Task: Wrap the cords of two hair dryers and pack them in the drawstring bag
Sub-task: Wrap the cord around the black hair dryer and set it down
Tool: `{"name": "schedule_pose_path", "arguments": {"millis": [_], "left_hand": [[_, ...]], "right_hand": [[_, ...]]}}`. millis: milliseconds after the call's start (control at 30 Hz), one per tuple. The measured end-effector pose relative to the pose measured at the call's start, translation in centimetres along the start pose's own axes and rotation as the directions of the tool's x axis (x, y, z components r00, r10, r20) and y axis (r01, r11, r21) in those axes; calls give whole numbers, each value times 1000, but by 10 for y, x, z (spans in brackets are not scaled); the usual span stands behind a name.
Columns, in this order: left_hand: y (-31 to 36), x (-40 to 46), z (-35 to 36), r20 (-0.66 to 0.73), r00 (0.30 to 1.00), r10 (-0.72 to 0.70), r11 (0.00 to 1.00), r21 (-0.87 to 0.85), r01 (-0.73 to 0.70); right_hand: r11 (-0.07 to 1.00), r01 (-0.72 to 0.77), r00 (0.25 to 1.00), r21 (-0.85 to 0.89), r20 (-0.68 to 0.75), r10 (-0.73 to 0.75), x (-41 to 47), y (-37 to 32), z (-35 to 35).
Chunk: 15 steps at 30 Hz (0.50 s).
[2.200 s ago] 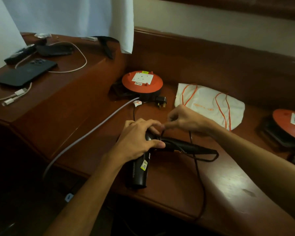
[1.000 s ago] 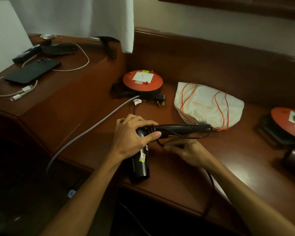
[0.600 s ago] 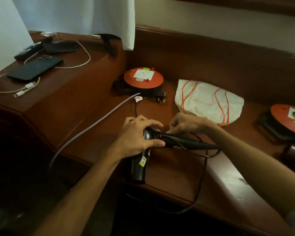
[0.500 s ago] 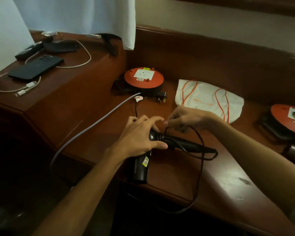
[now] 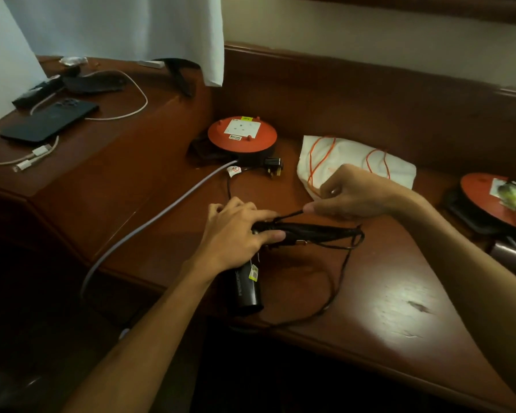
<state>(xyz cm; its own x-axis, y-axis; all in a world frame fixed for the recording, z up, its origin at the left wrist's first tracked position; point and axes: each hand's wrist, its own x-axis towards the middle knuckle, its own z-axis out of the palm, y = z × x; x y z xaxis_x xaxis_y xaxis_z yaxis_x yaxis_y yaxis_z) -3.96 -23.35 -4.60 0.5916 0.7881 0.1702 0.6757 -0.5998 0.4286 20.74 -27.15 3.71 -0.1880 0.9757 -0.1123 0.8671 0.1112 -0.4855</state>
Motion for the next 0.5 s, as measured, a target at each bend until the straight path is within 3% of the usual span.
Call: {"name": "schedule_pose_path", "arguments": {"millis": [100,200,333,500], "left_hand": [[0,-3,1,-52,999,5,1000,-19,-6],[-4,-4,4,-112,994,-20,995,-101,9],[-11,-5,6,-183,981,-70,973,-228,27],[-16,-12,6,-212,975,-61,953,-304,-7]], "right_hand": [[987,-34,999,156,0,35,-21,4,0],[957,32,993,289,96,-63,-48,-12,13],[972,145,974,188,146,-173,-61,-25,58],[974,65,995,216,54,-79,-47,-2,105]]}}
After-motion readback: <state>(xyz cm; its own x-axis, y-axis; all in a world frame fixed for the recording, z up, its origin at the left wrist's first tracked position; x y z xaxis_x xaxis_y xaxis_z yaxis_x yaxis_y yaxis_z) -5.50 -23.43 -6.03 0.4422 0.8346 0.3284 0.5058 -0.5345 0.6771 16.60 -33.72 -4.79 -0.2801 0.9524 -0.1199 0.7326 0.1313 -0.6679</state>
